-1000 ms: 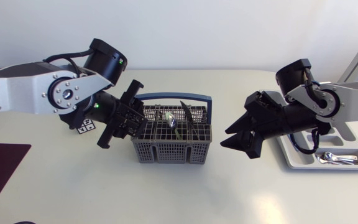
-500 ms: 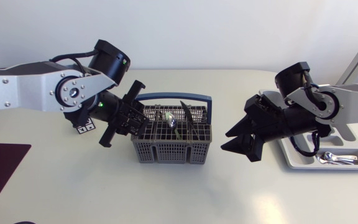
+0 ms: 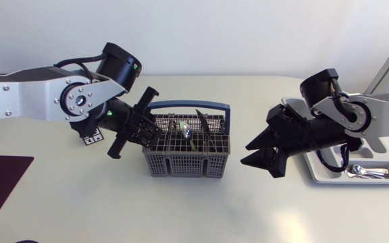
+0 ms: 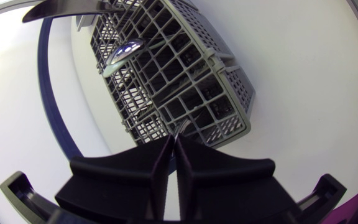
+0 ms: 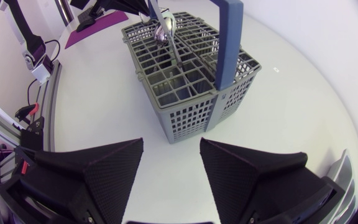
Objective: Transfer all utensils from the basket to the drawer tray.
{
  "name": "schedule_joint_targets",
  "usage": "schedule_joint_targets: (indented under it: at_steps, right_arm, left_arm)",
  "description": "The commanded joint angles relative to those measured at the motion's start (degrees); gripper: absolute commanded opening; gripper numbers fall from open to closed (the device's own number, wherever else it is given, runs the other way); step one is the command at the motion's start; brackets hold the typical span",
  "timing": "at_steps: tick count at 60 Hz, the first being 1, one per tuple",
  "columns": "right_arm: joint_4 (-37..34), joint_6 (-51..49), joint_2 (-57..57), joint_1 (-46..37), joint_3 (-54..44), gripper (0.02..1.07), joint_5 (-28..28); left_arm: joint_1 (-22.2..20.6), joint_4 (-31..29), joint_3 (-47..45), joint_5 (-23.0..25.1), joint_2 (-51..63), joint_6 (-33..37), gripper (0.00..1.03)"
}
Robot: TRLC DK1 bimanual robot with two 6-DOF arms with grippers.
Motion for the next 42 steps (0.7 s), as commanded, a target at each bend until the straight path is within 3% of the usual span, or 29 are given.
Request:
schedule_joint_targets:
  at_steps: [1, 24, 42]
  right_arm:
    - [-0.5, -1.4, -0.7, -0.1, -1.7, 0.69, 0.3]
    - [-0.6, -1.5, -1.1, 0.2, -1.9, 0.69, 0.3]
    - [-1.6, -1.3, -2.6, 1.1, -1.9, 0.69, 0.3]
  left_arm:
    - [-0.1, 0.8, -0.8, -0.4, 0.4, 2.5, 0.03]
    - [0.0, 0.5, 0.0, -0.4, -1.9, 2.1, 0.03]
    - [-1.1, -3.4, 0.9, -0.3, -6.8, 0.1, 0.03]
